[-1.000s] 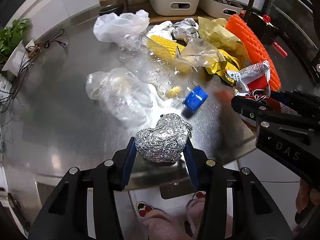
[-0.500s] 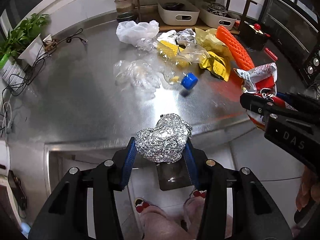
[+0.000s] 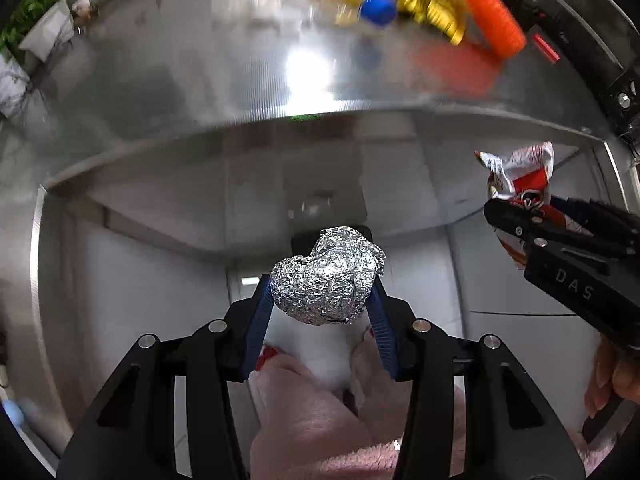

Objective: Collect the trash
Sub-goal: 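Lower both tools over the floor bin and open them to drop the items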

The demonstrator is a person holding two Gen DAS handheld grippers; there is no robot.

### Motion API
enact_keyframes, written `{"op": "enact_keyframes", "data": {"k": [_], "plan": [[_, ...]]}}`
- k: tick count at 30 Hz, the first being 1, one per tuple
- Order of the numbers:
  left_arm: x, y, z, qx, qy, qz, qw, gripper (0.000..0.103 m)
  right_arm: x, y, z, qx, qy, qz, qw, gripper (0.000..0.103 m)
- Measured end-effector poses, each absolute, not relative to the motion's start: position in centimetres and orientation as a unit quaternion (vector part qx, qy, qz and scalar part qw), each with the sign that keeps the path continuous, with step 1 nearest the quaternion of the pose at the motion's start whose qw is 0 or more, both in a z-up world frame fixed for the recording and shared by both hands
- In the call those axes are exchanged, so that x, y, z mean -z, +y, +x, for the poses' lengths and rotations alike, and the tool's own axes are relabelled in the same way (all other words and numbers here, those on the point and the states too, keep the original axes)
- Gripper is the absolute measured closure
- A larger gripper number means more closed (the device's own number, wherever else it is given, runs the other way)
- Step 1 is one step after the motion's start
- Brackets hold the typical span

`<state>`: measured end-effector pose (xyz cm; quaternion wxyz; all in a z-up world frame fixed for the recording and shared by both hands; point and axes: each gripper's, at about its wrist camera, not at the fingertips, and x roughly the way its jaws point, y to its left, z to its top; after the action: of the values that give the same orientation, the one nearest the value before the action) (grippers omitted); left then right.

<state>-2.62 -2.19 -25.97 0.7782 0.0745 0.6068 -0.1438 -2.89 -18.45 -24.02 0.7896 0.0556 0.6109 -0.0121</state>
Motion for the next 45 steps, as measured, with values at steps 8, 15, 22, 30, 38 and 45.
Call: {"op": "enact_keyframes", "data": {"k": [8,15,22,30,38,45], "plan": [[32.3,-2.4,-2.3,0.136,0.611,0.068,0.777,0.059,31.6,-18.6,-2.6,0.026,0.645,0.078,0.759,0.059],[38.6,-3.1,-2.1,0.133,0.62,0.069,0.77,0.059,37.6,-18.6,-2.0,0.012,0.655,0.112,0.748,0.059],[44.8,-4.4,-0.7,0.141,0.642,0.065,0.751,0.059,44.8,-19.7,-2.0,0.017,0.67,0.162,0.724,0.059],[49.3,-4.2,-0.2,0.139,0.669,0.05,0.728,0.059,47.5,-19.1,-0.3,0.017,0.68,0.164,0.715,0.057],[49.0,-4.1,-0.2,0.146,0.673,0.038,0.724,0.056,47.4,-18.3,0.5,0.02,0.684,0.169,0.709,0.046],[47.3,-3.7,-0.1,0.144,0.66,0.036,0.736,0.041,46.6,-18.4,0.8,0.031,0.675,0.166,0.719,0.035]]}}
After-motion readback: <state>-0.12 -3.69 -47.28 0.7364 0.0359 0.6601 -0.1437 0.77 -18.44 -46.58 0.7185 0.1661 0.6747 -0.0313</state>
